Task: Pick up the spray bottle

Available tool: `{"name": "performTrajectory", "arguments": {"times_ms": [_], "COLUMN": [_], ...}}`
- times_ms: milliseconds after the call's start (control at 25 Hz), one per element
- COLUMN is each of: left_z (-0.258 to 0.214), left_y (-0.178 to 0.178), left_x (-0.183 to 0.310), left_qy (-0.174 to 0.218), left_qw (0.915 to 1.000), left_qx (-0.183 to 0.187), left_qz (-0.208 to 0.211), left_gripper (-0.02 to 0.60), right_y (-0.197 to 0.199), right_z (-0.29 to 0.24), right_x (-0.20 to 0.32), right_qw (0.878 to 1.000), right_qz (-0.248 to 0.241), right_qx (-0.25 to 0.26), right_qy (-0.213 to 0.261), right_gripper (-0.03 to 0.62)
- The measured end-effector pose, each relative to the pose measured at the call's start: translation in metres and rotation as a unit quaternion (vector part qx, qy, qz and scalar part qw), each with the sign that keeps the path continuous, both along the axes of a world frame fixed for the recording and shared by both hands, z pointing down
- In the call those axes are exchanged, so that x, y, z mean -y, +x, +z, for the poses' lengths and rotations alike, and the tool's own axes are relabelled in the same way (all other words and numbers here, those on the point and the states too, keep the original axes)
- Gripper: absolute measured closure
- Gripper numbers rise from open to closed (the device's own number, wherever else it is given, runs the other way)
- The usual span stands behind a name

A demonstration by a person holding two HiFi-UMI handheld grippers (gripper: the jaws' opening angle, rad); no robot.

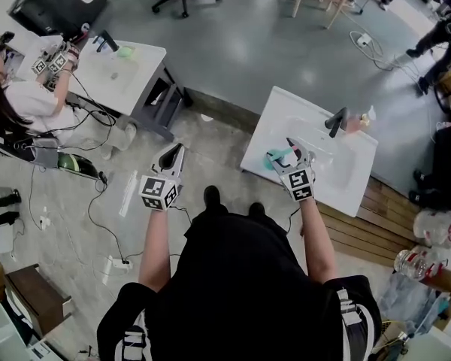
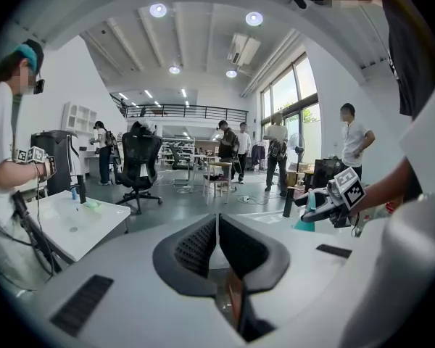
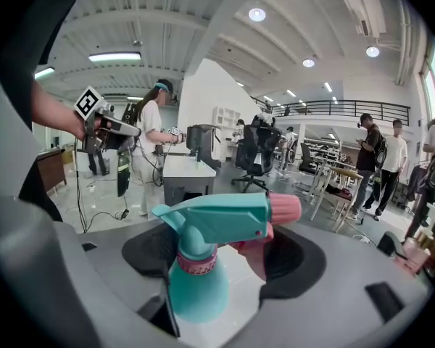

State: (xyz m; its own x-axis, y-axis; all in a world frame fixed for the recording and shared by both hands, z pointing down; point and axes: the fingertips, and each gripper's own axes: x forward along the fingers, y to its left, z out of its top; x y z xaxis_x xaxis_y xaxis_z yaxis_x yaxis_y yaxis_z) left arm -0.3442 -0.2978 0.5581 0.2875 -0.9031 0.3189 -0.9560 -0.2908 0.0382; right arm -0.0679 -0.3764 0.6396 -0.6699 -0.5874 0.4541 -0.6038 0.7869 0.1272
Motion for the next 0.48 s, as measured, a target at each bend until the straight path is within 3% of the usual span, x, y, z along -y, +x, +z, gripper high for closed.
{"name": "performTrajectory", "arguments": {"times_ms": [480], "left_z": [-0.002], "left_y": [0.022], "left_x": [-0.011], "left_qy": [0.008], "left_qw": [0.9999], "left_qx": [-0.011], "left_qz": [-0.002], "left_gripper": [0.549], "right_y": [0.035], "right_z": [-0.009], "right_x": [-0.008], "right_qw": [1.0], "right_qz": [0.011], "right_qx": [-0.014], "right_qy": [0.004], "right_gripper": [0.244]}}
